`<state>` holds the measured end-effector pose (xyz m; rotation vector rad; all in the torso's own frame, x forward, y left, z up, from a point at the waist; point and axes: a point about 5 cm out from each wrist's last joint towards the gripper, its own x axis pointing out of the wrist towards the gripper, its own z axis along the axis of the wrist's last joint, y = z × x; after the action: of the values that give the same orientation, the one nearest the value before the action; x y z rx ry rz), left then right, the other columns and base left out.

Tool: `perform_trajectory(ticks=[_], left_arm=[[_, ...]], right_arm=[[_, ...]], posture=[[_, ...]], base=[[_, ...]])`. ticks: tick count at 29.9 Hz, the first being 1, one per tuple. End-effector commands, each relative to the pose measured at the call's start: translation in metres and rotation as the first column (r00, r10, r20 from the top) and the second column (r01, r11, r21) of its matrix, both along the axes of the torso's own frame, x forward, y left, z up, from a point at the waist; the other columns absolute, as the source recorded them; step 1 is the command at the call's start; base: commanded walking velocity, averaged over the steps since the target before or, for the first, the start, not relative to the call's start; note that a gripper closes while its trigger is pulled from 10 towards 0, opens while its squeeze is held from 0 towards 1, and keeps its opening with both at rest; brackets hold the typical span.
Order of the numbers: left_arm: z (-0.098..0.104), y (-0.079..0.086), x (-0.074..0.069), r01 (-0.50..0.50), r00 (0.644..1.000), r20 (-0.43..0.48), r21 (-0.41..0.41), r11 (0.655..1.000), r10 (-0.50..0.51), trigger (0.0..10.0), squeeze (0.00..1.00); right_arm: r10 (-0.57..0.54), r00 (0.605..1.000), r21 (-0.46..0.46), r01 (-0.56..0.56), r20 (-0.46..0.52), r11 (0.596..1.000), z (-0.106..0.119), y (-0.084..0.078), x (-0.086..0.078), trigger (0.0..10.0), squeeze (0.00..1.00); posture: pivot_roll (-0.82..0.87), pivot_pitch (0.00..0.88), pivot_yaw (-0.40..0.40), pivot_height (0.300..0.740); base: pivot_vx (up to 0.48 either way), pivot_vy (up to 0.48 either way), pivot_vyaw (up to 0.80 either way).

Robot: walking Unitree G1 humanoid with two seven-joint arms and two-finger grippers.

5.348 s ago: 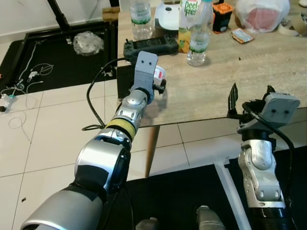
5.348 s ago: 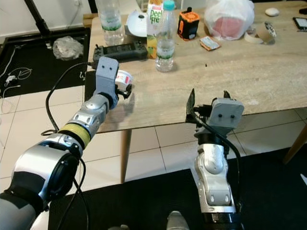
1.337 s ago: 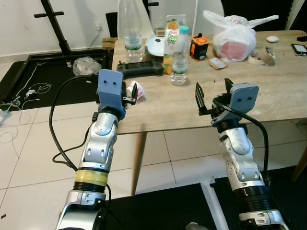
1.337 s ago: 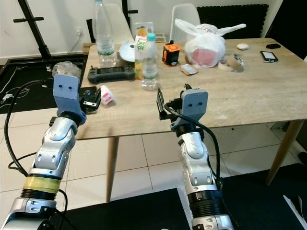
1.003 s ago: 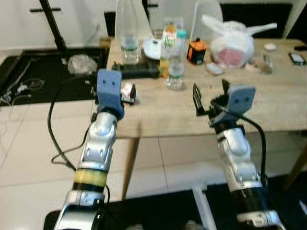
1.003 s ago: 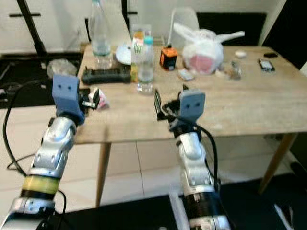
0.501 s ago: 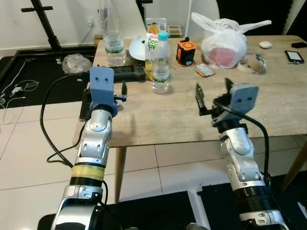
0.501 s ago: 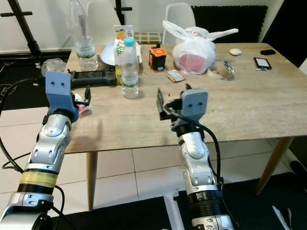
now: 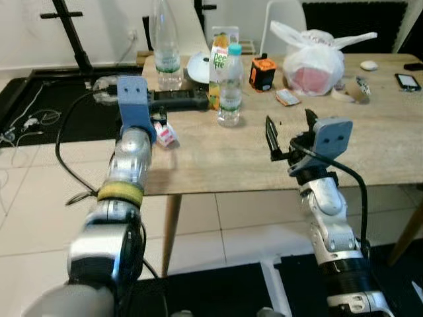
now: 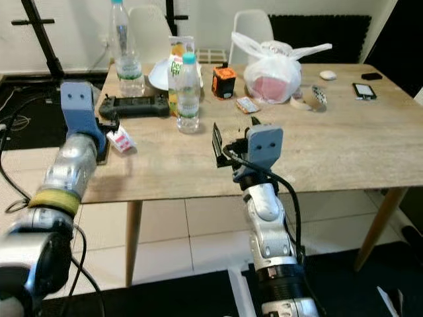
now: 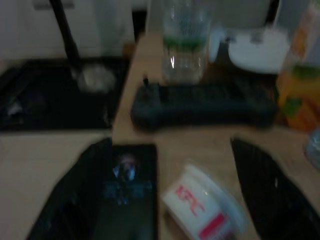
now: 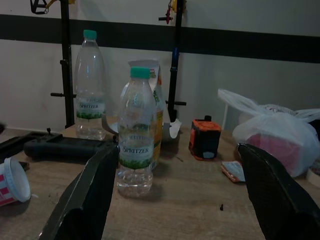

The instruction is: Restocking fridge

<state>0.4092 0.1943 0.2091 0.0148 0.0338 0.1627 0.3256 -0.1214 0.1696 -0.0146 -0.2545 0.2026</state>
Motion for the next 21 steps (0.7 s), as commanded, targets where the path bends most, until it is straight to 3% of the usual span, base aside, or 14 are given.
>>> perform_trajectory(ticks=[1, 4, 12, 21], left_arm=[[-0.009, 0.004, 0.000, -0.006, 0.999, -0.054, -0.028, 1.000, 0.004, 10.0, 0.00], [-0.005, 0.002, 0.004, -0.026, 0.997, -0.069, -0.064, 0.998, 0.022, 10.0, 0.00], [-0.005, 0.004, 0.004, -0.046, 0.996, -0.081, -0.054, 0.997, 0.042, 10.0, 0.00], [-0.006, 0.029, 0.001, -0.197, 0.971, -0.136, 0.013, 0.980, 0.197, 10.0, 0.00]], right_arm=[[-0.009, 1.000, -0.001, 0.009, -0.008, 1.000, -0.002, 0.000, -0.003, 10.0, 0.00], [-0.015, 1.000, 0.005, 0.015, -0.014, 1.000, -0.006, 0.003, -0.010, 10.0, 0.00], [-0.022, 1.000, 0.013, 0.022, -0.019, 1.000, -0.008, 0.004, -0.014, 10.0, 0.00], [-0.053, 0.998, 0.025, 0.054, -0.041, 0.998, -0.012, 0.000, -0.021, 10.0, 0.00]], posture=[[0.06, 0.085, 0.003, 0.706], [0.06, 0.105, 0.023, 0.706], [0.05, 0.122, 0.038, 0.706], [0.04, 0.184, 0.048, 0.706]], base=[[0.000, 0.000, 0.00], [0.000, 0.000, 0.00], [0.000, 0.000, 0.00], [0.000, 0.000, 0.00]])
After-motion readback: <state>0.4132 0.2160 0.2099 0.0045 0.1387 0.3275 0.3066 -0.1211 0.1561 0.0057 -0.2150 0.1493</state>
